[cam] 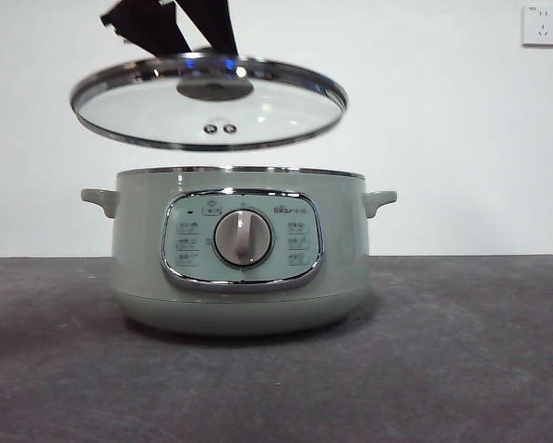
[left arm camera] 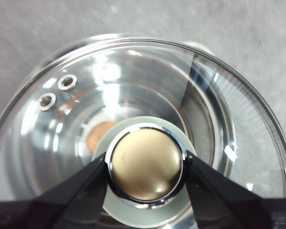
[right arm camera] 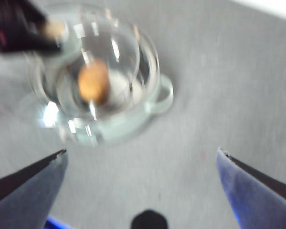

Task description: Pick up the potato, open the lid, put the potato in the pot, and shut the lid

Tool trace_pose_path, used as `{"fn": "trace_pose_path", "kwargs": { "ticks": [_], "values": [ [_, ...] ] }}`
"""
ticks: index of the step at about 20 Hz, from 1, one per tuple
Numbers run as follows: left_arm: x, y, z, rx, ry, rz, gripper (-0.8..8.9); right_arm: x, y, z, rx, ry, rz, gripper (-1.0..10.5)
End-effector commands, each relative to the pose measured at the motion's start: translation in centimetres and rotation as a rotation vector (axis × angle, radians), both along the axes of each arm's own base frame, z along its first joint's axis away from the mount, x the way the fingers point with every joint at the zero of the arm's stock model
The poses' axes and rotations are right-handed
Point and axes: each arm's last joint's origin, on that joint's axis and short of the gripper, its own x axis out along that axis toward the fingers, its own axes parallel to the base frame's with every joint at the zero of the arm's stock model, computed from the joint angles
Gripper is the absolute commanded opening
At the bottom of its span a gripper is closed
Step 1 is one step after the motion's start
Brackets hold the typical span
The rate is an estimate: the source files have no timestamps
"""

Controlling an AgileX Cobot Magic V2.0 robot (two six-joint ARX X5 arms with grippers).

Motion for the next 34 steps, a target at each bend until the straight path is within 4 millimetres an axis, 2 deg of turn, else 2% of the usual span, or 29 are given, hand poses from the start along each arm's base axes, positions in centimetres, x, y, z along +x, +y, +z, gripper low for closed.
{"fn": "trace_pose_path", "kwargs": {
  "ticks": [1, 4, 8, 15, 19, 22, 34],
  "values": [
    [0.4, -0.8, 0.0, -0.019, -0.019, -0.011, -0.04, -0.9, -0.8, -2.2, -0.022, 0.075, -0.044, 7.4],
    [1.1, -1.4, -1.0, -0.008, 0.0, -0.017, -0.04, -2.3, -2.1, -3.2, -0.016, 0.078, -0.049, 7.4],
    [1.6, -1.7, -1.6, -0.004, 0.005, -0.017, -0.05, -4.1, -3.8, -2.5, 0.042, 0.03, -0.059, 7.4],
    [2.5, -2.2, -2.8, 0.023, 0.014, -0.001, -0.05, -6.1, -5.5, -1.9, 0.13, -0.009, -0.07, 7.4],
    [3.8, -2.9, -4.7, 0.062, 0.029, 0.024, -0.05, -6.6, -5.8, -1.8, 0.163, -0.001, -0.061, 7.3],
    [4.2, -3.1, -5.4, 0.083, 0.035, 0.034, -0.05, -6.8, -6.0, -1.8, 0.176, -0.002, -0.055, 7.3],
    [4.4, -3.2, -5.2, 0.127, -0.047, -0.068, -0.04, -6.9, -6.0, -1.7, 0.181, 0.002, -0.05, 7.3]
  ]
}}
